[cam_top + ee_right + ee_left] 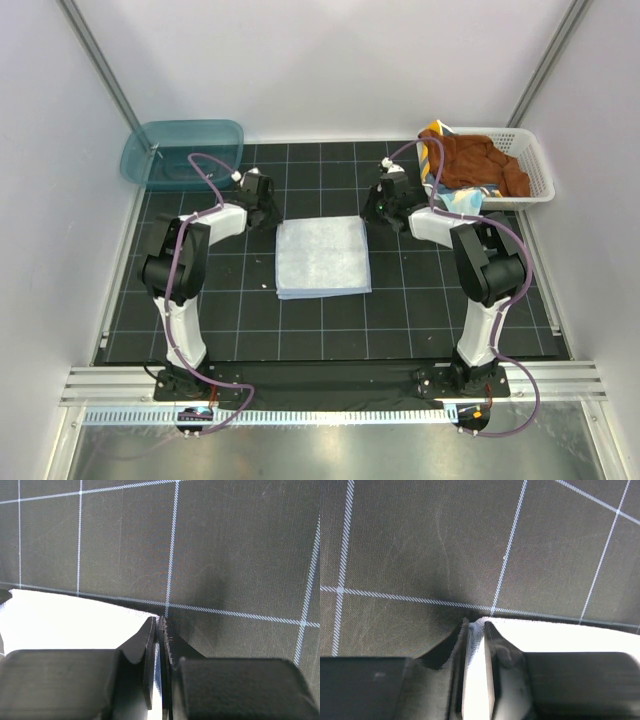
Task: Fold and stack the towels
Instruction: Fold the towel
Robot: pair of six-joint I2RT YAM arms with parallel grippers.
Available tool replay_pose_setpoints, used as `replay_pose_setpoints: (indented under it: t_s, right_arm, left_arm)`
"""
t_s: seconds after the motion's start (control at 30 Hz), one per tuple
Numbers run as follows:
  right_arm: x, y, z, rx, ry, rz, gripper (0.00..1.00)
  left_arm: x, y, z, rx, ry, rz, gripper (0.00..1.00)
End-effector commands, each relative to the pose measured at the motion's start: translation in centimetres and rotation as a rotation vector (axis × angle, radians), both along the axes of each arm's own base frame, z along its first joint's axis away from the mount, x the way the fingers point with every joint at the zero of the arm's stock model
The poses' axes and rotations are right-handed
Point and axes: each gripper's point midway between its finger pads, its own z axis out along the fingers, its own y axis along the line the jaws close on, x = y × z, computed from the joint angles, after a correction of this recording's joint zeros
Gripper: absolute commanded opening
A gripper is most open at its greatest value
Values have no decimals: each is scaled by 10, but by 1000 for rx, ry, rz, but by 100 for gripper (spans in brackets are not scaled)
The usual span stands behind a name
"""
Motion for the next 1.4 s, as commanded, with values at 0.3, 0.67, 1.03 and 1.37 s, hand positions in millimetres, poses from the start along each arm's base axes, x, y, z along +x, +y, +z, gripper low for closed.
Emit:
replay_pose_setpoints:
  t_s: [0.3, 0.67, 1.03, 1.37]
  right_arm:
    - [22, 4, 20, 27, -70, -11, 11]
    - [27, 4, 21, 38, -76, -4, 11]
    - [23, 1, 33, 50, -101, -1, 11]
    - [13, -1, 52, 74, -146, 5, 11]
  left_arm:
    - [18, -3, 14, -15, -62, 2, 2]
    - [23, -9, 28, -45, -120, -28, 0]
    - [20, -9, 52, -56, -196, -48, 0]
    - [9, -13, 77, -105, -297, -95, 0]
